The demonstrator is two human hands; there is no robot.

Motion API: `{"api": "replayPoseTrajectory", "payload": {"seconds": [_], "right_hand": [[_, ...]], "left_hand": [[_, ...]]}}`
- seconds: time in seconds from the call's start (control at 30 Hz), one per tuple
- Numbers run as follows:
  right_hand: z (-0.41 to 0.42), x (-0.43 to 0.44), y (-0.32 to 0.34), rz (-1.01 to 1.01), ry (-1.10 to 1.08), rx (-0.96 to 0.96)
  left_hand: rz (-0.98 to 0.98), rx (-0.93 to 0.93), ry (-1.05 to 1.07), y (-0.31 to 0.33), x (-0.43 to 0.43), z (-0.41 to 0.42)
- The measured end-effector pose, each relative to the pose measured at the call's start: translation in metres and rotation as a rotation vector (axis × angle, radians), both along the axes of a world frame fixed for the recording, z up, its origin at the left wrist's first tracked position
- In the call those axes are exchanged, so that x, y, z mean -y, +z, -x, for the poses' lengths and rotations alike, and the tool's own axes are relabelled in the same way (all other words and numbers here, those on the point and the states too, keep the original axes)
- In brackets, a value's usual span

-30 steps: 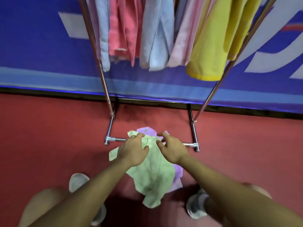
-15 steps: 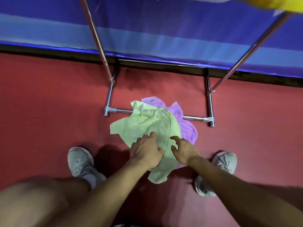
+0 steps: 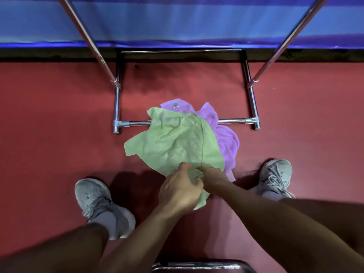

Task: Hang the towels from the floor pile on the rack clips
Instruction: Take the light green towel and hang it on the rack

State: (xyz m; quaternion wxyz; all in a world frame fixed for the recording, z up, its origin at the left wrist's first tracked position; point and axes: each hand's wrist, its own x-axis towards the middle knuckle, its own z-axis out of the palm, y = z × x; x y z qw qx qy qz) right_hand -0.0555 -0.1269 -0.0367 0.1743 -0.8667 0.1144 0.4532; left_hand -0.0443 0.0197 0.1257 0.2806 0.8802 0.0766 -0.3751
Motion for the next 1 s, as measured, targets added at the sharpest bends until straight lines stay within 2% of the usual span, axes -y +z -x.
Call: {"api": "replayPoseTrajectory", "payload": {"seconds": [0.4, 0.57, 0.73, 0.83, 0.9, 1.0], "right_hand": [[-0.01, -0.001, -0.034, 0.064, -0.062, -0.107], [-0.012, 0.001, -0.01, -0.001, -0.254, 0.095], [-0.039, -0.008, 0.038, -0.209, -0.517, 0.168], [-0.06, -0.02, 0.09, -0.495, -0.844, 0.162], [-0.068, -0.022, 0.135, -0.674, -1.013, 0.13], [-0.068, -0.015, 0.197, -0.847, -1.065, 0.156]], "left_hand": [[0.014, -0.002, 0.021, -0.012, -0.01, 0.009], [0.012, -0.015, -0.003, -0.009, -0.012, 0.006], [-0.033, 0.023, -0.071, -0.002, -0.014, 0.0], [-0.104, 0.098, -0.177, 0.009, -0.019, -0.004], [-0.183, 0.22, -0.292, 0.017, -0.024, -0.009], [-0.166, 0.338, -0.237, 0.029, -0.031, -0.022]]}}
